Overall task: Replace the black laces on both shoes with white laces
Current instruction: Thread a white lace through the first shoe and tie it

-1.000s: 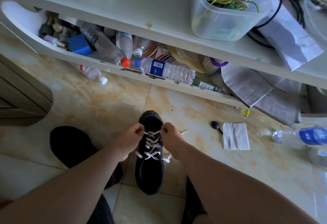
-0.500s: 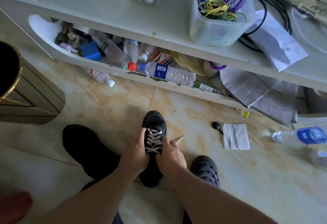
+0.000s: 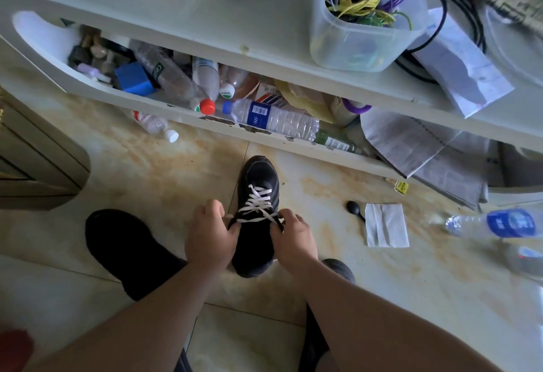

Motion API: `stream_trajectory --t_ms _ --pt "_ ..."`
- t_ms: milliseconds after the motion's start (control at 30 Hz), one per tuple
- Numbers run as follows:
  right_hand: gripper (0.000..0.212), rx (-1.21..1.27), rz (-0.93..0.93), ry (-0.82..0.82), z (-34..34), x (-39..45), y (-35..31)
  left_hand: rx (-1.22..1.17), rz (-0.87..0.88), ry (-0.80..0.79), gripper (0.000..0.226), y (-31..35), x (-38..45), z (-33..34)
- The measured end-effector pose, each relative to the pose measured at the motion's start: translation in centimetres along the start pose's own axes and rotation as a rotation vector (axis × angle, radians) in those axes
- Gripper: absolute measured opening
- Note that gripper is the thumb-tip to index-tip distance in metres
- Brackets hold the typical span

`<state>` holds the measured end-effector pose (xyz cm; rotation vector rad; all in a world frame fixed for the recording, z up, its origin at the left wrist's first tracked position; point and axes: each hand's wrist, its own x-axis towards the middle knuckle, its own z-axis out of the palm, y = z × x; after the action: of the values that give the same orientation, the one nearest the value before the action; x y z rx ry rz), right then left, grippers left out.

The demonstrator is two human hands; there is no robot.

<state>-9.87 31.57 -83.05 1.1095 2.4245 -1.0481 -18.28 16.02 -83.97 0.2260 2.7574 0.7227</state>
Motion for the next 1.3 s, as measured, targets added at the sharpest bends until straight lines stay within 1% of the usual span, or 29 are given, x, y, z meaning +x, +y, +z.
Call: stream_trajectory --t_ms 67,100,133,167,200,233,300,333,367,400,433,533,567,667,700,833,900,967,1000,1033,1100,1167,1233,1300 --pt "0.029 0.02 0.017 -0.007 0.3 0.0 -0.3 0.106 0.08 -0.053 0.021 0.9 -0.8 -0.2" --pt "0.029 0.04 0.037 -0.023 0.5 0.0 -0.3 0.149 0.13 -0.108 0.014 1.3 -1.2 -0.2" --pt "0.03 0.064 0.063 -0.043 0.5 -0.1 -0.3 0.159 0.144 -0.19 0.008 1.2 -1.6 0.1" --pt "0.029 0.082 0.09 -0.065 0.5 -0.2 -0.3 0.133 0.109 -0.288 0.008 1.3 -2.0 0.6" --pt "0.028 0.089 0.108 -0.083 0.6 -0.3 -0.3 0.085 0.023 -0.398 0.011 1.3 -2.1 1.3" --pt "0.024 0.089 0.116 -0.092 0.6 -0.3 -0.2 -0.029 -0.113 -0.486 0.014 1.6 -2.1 1.5" --pt "0.02 0.081 0.099 -0.087 0.6 -0.2 0.0 -0.386 -0.495 -0.559 0.013 3.0 -1.4 2.4" --pt "0.02 0.076 0.086 -0.08 0.6 -0.3 0.0 -0.581 -0.697 -0.551 0.012 4.1 -1.0 2.8" --pt "0.021 0.075 0.076 -0.075 0.5 -0.4 -0.1 -0.775 -0.908 -0.527 0.018 5.0 -0.8 3.0" --pt "0.022 0.079 0.07 -0.07 0.5 -0.5 -0.1 -0.946 -1.077 -0.473 0.021 5.6 -0.5 3.4" --pt "0.022 0.084 0.068 -0.067 0.6 -0.5 0.0 -1.057 -1.17 -0.428 0.02 5.8 -0.4 3.8" --pt "0.02 0.092 0.057 -0.086 0.6 -0.7 0.4 -1.163 -1.2 -0.344 0.004 5.8 -0.9 4.2" --pt "0.02 0.09 0.051 -0.096 0.6 -0.7 0.5 -1.214 -1.203 -0.329 0.009 5.7 -1.1 4.1" --pt "0.02 0.081 0.027 -0.111 0.4 -0.7 0.9 -1.123 -1.098 -0.31 0.017 5.3 -1.3 4.3" --pt "0.021 0.079 0.017 -0.113 0.2 -0.7 1.0 -1.118 -1.076 -0.331 0.019 5.4 -1.4 3.8" --pt "0.025 0.028 -0.026 -0.148 0.0 -1.0 1.1 -1.359 -1.093 -0.411 0.016 4.6 -1.2 1.5" --pt "0.024 -0.037 -0.02 -0.162 0.1 -1.0 0.8 -1.442 -1.069 -0.457 0.017 3.8 -1.4 1.4" --pt "0.023 -0.137 -0.001 -0.153 0.2 -0.9 0.6 -1.454 -1.032 -0.512 0.029 3.7 -1.4 1.0" --pt "0.022 -0.194 0.012 -0.137 0.2 -0.9 0.5 -1.441 -0.998 -0.549 0.037 3.8 -1.5 0.9" --pt "0.021 -0.242 0.028 -0.118 0.1 -0.9 0.5 -1.416 -0.948 -0.592 0.036 4.3 -1.7 0.6" --pt "0.021 -0.306 0.051 -0.09 -0.1 -1.1 0.4 -1.304 -0.823 -0.656 0.009 5.0 -2.1 0.6" --pt "0.022 -0.358 0.053 -0.084 -0.3 -1.0 0.4 -1.214 -0.762 -0.668 0.017 5.4 -2.9 0.6" --pt "0.023 -0.395 0.047 -0.091 -0.6 -0.8 0.5 -1.163 -0.69 -0.69 0.012 5.4 -3.3 0.8" --pt "0.023 -0.358 0.05 -0.13 -1.0 -0.3 0.9 -1.12 -0.634 -0.631 0.017 5.3 -3.3 1.0"
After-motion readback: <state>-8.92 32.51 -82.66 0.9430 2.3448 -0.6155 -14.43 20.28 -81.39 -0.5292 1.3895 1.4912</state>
